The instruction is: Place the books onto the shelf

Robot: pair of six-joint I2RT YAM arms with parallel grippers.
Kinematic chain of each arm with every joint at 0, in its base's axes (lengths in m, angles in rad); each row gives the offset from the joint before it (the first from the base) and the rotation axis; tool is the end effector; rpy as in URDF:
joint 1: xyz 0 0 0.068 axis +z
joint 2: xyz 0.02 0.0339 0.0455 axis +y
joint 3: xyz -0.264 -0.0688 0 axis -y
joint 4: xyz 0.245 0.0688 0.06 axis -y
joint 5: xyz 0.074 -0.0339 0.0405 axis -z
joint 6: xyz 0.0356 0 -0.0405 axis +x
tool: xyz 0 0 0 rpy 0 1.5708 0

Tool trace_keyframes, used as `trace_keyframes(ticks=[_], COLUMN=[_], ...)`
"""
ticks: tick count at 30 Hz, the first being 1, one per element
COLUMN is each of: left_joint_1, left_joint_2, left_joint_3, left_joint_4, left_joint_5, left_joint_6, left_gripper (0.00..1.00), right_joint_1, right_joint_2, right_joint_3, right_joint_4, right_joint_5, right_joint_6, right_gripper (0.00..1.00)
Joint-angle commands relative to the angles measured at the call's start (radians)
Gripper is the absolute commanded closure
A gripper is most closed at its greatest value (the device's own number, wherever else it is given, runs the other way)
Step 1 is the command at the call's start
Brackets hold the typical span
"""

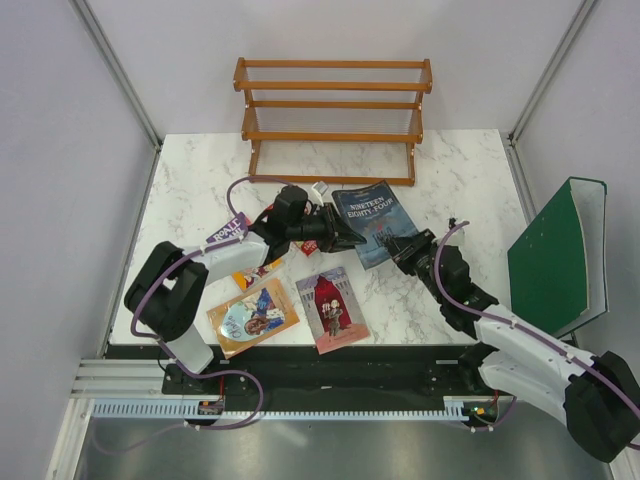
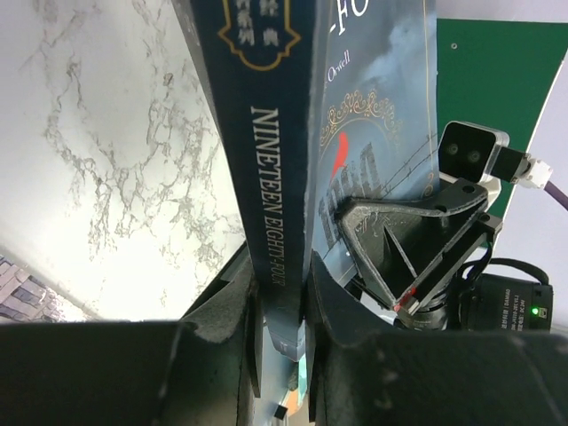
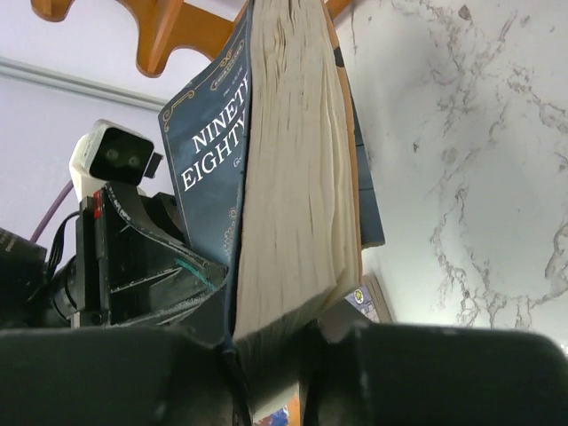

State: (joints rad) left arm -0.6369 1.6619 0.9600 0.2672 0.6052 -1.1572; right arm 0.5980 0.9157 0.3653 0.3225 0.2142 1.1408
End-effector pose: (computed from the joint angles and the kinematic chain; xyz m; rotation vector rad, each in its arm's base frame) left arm 0.2802 -0.2325 0.2205 -0.1517 2.3871 -1.6269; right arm 0.1740 0.1093 0.2213 0.6704 1.7996 1.0288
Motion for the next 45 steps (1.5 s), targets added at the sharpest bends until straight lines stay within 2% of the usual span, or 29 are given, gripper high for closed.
trace_keyframes(ticks=[1,3,5,6,8,9,10,11,12,15,21,29,32,38,45], left_joint_1=[-0.063,-0.061,-0.06,-0.06,-0.058,-0.055,-0.053,-0.05,-0.041,-0.005,0.112,0.135,0.135,0.135,0.135], left_joint_2=[-0.039,-0.048,-0.073,-0.083,-0.125,-0.14,-0.16,-0.195,-0.217,-0.301,-0.482,-0.629,-0.675,-0.703,-0.685], left_joint_3=[0.043,0.06,0.088,0.1,0.13,0.137,0.141,0.149,0.151,0.131,0.03,-0.092,-0.122,-0.158,-0.164], left_joint_4=[-0.052,-0.089,-0.201,-0.254,-0.415,-0.455,-0.497,-0.578,-0.609,-0.677,-0.697,-0.723,-0.724,-0.74,-0.746], left_joint_5=[0.162,0.139,0.072,0.036,-0.104,-0.155,-0.209,-0.313,-0.358,-0.472,-0.495,-0.486,-0.481,-0.476,-0.466], left_joint_6=[0.116,0.161,0.244,0.279,0.376,0.405,0.428,0.463,0.478,0.502,0.494,0.507,0.504,0.51,0.525], left_gripper=[0.98,0.98,0.89,0.77,0.62,0.45,0.38,0.28,0.17,0.1,0.08,0.07,0.07,0.07,0.07], right_joint_1=[0.006,0.008,0.006,0.006,0.005,0.006,0.006,0.005,0.005,0.003,-0.017,-0.157,-0.17,-0.178,-0.202], right_joint_2=[-0.001,-0.018,-0.035,-0.047,-0.057,-0.058,-0.054,-0.048,-0.031,0.024,0.135,0.365,0.448,0.554,0.666], right_joint_3=[0.06,0.06,0.064,0.075,0.09,0.11,0.122,0.133,0.161,0.213,0.296,0.431,0.515,0.653,0.735], right_joint_4=[0.185,0.175,0.153,0.135,0.092,0.078,0.055,0.044,0.035,0.032,0.078,0.208,0.236,0.224,0.268], right_joint_5=[-0.052,-0.044,-0.027,-0.019,-0.007,-0.006,-0.006,-0.007,-0.013,-0.053,-0.087,-0.246,-0.277,-0.3,-0.302], right_joint_6=[-0.003,-0.013,-0.039,-0.049,-0.085,-0.096,-0.105,-0.116,-0.13,-0.156,-0.18,-0.113,-0.118,-0.128,-0.086], right_gripper=[1.0,1.0,1.0,1.0,1.0,1.0,1.0,1.0,1.0,1.0,1.0,1.0,1.0,1.0,1.0])
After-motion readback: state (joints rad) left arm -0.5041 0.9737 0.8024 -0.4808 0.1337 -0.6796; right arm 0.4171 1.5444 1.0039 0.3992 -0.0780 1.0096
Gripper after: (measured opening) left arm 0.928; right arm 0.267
